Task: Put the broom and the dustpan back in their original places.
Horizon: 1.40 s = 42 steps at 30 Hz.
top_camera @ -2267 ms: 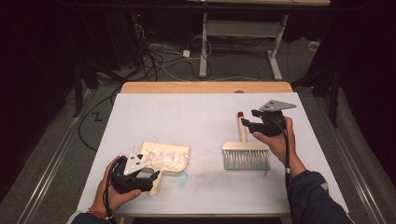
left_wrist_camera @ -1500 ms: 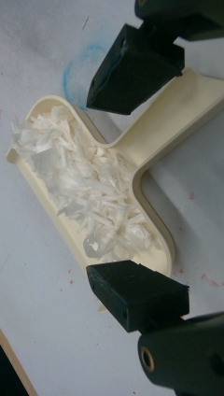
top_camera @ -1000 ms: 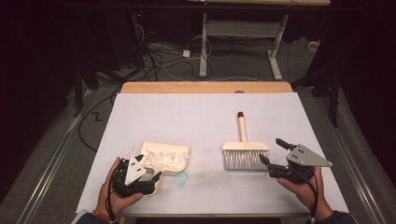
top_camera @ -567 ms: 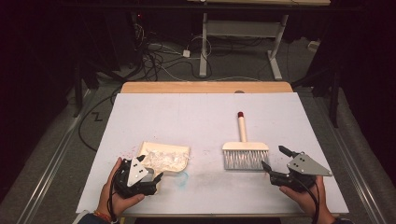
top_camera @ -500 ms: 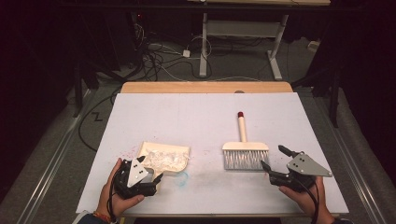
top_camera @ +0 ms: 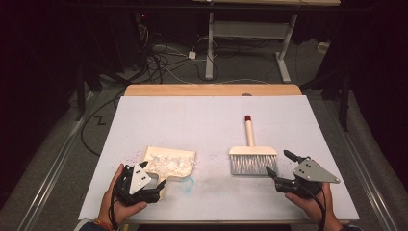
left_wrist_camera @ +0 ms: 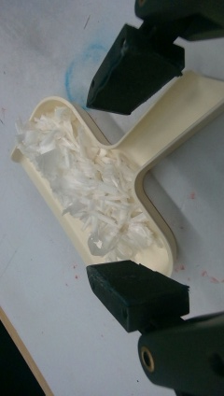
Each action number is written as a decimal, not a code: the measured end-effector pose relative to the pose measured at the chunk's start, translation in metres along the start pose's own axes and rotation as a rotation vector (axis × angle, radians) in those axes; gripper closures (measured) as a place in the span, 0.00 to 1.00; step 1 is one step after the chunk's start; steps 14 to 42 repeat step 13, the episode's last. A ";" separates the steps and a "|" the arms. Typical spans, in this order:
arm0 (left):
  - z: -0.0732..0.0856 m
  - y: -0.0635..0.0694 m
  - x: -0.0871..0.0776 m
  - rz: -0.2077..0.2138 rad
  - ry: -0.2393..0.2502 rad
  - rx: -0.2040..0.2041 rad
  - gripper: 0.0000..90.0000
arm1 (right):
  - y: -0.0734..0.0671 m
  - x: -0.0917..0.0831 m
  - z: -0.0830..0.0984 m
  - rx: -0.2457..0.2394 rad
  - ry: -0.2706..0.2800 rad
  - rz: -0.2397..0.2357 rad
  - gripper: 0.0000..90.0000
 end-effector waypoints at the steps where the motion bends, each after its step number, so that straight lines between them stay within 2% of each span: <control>1: 0.000 0.000 0.001 0.000 -0.001 -0.001 0.19 | 0.000 0.000 0.000 0.002 0.000 -0.002 0.27; 2: 0.001 0.001 0.001 0.006 -0.008 -0.013 0.19 | 0.000 0.000 0.000 0.004 -0.002 -0.003 0.27; 4: 0.000 0.001 0.002 0.004 -0.003 0.005 0.19 | 0.000 0.000 0.001 0.000 -0.005 0.000 0.27; 13: -0.004 -0.001 0.005 0.004 0.001 -0.007 0.19 | 0.001 -0.002 0.003 -0.010 -0.011 0.010 0.26; 42: -0.004 -0.001 0.005 0.004 0.001 -0.007 0.19 | 0.001 -0.002 0.003 -0.010 -0.011 0.010 0.26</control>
Point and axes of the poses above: each handheld gripper's, and its own axes: x roughly forward along the jaws, z roughly out of its underside, y roughly to its right, the point moved 6 cm from there along x, roughly forward along the jaws, and after that the axes turned 1 degree about z, right-handed, at the moved point
